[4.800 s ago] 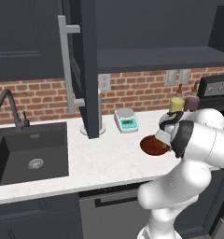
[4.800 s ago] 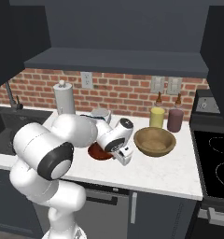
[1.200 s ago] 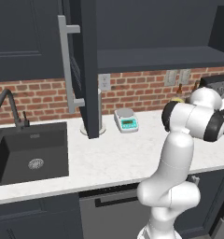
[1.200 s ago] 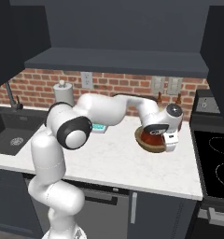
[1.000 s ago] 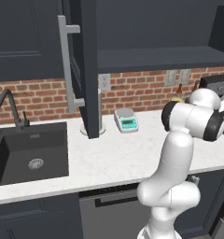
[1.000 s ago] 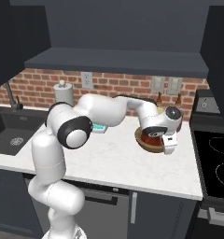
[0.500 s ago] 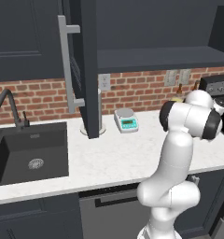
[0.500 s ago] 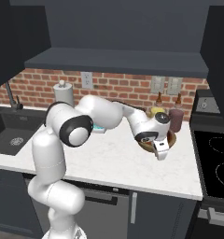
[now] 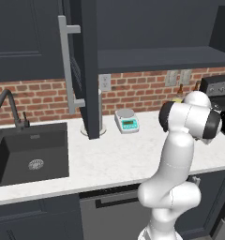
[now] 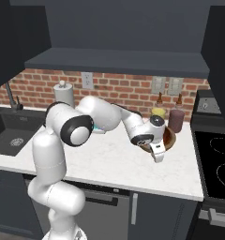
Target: Pick up the bowls on the counter and stack them on top of one another in the open cabinet. Place the smaller bowl on top of the larger bowl.
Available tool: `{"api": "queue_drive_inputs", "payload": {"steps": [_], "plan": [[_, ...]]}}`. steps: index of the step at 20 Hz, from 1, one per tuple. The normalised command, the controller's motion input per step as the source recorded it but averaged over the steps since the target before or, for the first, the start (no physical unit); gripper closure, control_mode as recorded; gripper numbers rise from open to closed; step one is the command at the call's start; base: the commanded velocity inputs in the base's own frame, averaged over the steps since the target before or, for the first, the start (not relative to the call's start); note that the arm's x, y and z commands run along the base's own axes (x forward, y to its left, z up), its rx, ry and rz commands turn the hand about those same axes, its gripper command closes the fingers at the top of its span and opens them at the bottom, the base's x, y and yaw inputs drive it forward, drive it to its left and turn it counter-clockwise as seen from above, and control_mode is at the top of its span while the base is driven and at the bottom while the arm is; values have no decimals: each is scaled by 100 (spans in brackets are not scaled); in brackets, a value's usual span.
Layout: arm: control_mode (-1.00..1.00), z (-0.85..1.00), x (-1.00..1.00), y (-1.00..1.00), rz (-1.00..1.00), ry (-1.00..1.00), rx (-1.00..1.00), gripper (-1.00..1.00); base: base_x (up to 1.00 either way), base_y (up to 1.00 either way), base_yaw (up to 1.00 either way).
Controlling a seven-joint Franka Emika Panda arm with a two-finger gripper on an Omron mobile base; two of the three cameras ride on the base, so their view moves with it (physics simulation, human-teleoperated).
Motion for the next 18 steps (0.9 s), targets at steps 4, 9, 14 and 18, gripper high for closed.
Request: {"api": "queue_drive_inputs", "payload": {"steps": [4, 9, 14, 18], "plan": [[-100, 19, -4, 0, 0, -4, 0, 100, 0, 0, 0], [-100, 78, -36, 14, 0, -19, 0, 100, 0, 0, 0], [-100, 100, -94, 27, 0, -27, 0, 100, 0, 0, 0], [-100, 100, -100, 34, 3, -20, -1, 100, 0, 0, 0]]}}
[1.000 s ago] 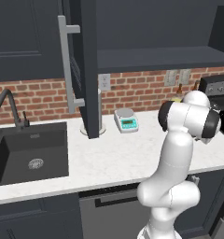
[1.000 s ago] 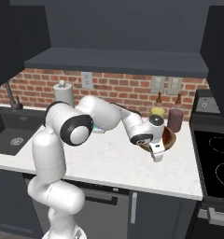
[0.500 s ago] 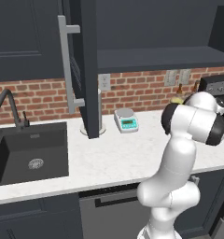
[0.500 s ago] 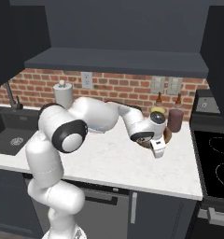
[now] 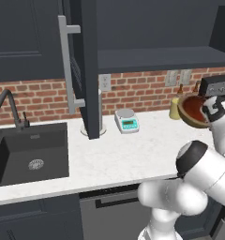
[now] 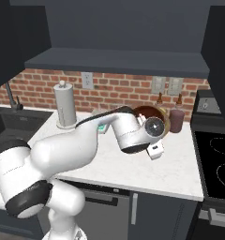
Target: Pick up the bowls on the counter and stack them on top of one another in the open cabinet. Place the smaller bowl on top of the larger bowl.
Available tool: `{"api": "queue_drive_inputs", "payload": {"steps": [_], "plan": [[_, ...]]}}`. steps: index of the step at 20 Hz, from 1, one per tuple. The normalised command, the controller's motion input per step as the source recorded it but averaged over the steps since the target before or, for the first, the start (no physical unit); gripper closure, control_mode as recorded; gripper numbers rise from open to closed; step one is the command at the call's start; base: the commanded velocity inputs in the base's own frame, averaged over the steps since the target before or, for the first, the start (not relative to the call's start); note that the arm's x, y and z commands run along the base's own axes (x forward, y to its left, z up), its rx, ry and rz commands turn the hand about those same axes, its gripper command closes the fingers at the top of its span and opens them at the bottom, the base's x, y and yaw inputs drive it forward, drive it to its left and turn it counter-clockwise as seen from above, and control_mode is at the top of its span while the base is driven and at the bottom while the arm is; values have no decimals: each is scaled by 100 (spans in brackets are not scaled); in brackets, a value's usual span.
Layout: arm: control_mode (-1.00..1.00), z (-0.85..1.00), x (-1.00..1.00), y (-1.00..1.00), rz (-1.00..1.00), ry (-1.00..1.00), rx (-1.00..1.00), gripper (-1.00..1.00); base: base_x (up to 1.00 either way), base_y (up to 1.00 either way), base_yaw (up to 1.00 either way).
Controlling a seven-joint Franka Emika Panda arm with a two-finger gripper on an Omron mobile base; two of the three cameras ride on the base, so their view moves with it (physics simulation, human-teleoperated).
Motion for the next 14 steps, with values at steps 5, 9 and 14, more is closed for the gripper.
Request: {"api": "queue_drive_inputs", "payload": {"steps": [5, 9, 14], "plan": [[-100, 100, -98, 57, 4, -16, -8, 100, 0, 0, 0], [-100, 100, -74, 64, 1, -17, -9, 100, 0, 0, 0], [-100, 100, -51, 38, 0, -18, -3, 100, 0, 0, 0]]}}
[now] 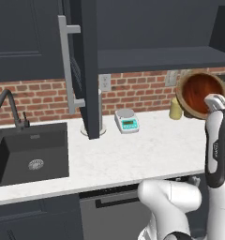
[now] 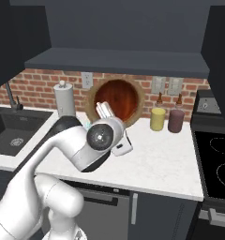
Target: Pick up the bowls on the counter and stack them on top of one another in the open cabinet. Place the smaller bowl on top of the larger bowl.
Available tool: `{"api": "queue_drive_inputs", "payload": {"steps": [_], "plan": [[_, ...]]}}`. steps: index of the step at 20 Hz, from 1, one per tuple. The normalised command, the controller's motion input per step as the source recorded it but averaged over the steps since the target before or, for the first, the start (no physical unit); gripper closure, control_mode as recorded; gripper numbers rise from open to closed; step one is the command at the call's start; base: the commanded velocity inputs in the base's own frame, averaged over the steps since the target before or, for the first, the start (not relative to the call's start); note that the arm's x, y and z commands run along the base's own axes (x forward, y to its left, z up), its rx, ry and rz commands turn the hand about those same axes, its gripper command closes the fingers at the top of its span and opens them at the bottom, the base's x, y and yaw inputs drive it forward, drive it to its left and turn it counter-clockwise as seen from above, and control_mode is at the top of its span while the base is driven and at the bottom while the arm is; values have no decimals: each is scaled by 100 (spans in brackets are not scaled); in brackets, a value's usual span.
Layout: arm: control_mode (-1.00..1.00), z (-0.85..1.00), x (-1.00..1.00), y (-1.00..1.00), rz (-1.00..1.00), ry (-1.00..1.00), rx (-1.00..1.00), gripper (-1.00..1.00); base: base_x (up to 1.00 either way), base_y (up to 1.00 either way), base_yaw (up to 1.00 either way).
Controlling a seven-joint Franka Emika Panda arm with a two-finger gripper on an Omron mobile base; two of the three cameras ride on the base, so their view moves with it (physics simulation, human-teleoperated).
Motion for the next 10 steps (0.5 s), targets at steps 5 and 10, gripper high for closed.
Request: {"api": "queue_drive_inputs", "payload": {"steps": [5, 10], "plan": [[-100, 100, -14, 33, 0, -7, -2, 100, 0, 0, 0], [-100, 100, 44, 36, 0, 10, -3, 100, 0, 0, 0]]}}
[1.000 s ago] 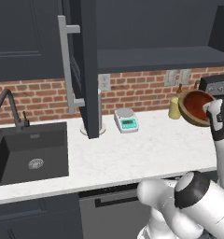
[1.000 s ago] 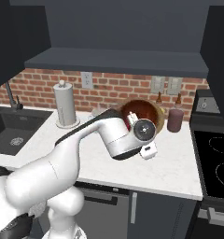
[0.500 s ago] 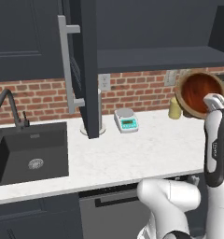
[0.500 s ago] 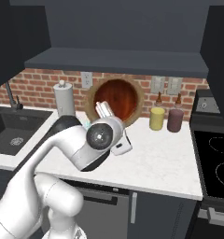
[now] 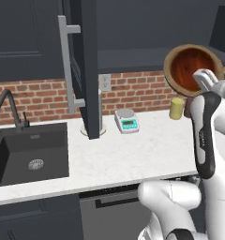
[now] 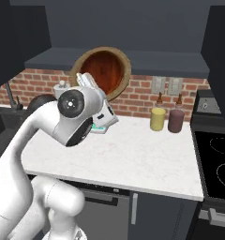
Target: Pick up the bowls on the counter and stack them on top of one another in the open cabinet. Place the smaller bowl on top of the larger bowl.
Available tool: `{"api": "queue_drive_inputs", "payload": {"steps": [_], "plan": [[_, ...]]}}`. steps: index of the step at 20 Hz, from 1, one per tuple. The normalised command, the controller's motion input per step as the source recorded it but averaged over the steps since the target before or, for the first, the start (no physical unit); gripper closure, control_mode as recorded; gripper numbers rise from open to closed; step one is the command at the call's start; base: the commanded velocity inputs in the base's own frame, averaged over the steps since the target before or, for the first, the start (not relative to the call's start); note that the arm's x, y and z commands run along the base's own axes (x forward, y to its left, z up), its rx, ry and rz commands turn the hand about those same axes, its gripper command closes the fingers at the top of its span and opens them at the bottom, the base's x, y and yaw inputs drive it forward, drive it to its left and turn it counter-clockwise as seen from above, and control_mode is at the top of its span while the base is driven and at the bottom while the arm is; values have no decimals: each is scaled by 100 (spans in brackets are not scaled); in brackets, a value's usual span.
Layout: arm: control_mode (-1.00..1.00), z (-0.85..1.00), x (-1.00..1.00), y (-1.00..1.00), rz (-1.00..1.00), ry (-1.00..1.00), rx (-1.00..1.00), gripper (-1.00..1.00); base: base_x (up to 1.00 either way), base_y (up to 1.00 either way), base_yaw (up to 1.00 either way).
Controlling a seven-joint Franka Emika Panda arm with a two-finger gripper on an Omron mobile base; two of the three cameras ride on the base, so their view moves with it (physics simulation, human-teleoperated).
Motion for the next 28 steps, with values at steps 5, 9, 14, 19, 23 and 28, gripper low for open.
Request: {"api": "queue_drive_inputs", "payload": {"steps": [5, 9, 14, 19, 23, 28], "plan": [[-100, 100, 75, 27, 0, 34, -2, 100, 0, 0, 0], [-100, 85, 81, 13, -3, 27, 0, 100, 0, 0, 0], [-100, 14, 77, 2, -12, 2, 0, 100, 0, 0, 0], [-100, -37, 71, 0, -10, -9, 1, 100, 0, 0, 0], [-100, -50, 73, 0, -7, -18, 1, 100, 0, 0, 0], [-100, -33, 90, 0, -6, -22, 0, 100, 0, 0, 0]]}}
